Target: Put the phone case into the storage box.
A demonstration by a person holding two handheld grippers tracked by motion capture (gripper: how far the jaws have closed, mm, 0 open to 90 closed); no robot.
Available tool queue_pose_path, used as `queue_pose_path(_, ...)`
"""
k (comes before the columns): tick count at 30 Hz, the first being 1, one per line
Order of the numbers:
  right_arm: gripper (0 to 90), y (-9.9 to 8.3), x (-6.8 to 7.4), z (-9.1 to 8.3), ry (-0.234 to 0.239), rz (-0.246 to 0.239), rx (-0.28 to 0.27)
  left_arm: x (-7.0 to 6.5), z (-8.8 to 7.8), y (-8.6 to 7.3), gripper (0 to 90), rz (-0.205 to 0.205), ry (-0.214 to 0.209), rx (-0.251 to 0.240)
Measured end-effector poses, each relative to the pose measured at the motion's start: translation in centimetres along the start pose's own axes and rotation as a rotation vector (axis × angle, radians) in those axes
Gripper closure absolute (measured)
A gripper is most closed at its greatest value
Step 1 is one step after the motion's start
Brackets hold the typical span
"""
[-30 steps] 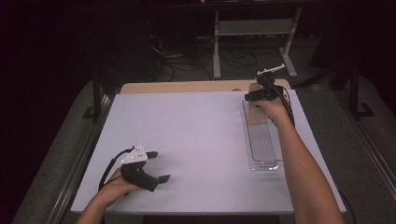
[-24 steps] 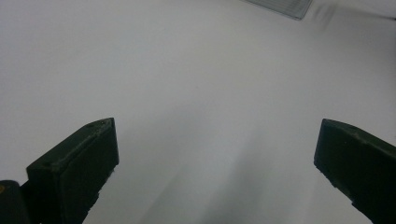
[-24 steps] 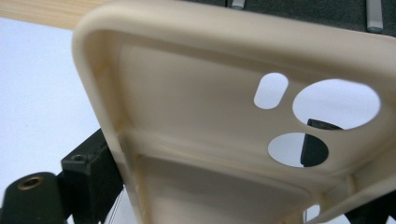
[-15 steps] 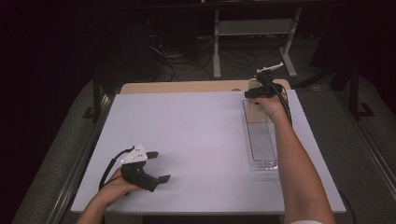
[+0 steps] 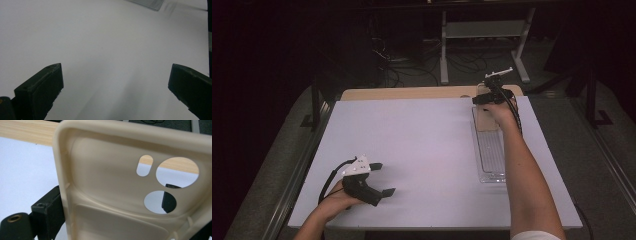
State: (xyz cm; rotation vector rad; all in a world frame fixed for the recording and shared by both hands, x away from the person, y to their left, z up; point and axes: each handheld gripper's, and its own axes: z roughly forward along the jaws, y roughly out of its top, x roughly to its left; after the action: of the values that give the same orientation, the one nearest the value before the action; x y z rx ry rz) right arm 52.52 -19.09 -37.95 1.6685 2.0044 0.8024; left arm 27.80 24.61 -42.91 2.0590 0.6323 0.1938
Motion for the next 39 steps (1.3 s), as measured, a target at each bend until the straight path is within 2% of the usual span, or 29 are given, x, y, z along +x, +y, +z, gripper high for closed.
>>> queue_pose_path(17, 7.6, -0.10, -0.21, 0.42, 0.007, 0.011, -0.005, -0.12, 0.07, 0.02, 0.0, -0.001, -0.004, 0.008)
queue_pose_path(25, 7.2, -0.23, -0.17, 0.60, 0.014, 0.027, 0.012, -0.10, 0.05, 0.02, 0.0, 0.000, -0.004, 0.008)
queue_pose_path(39, 2.8, -0.21, -0.21, 0.37, 0.036, 0.039, 0.001, -0.12, 0.02, 0.06, 0.0, 0.003, -0.005, 0.013)
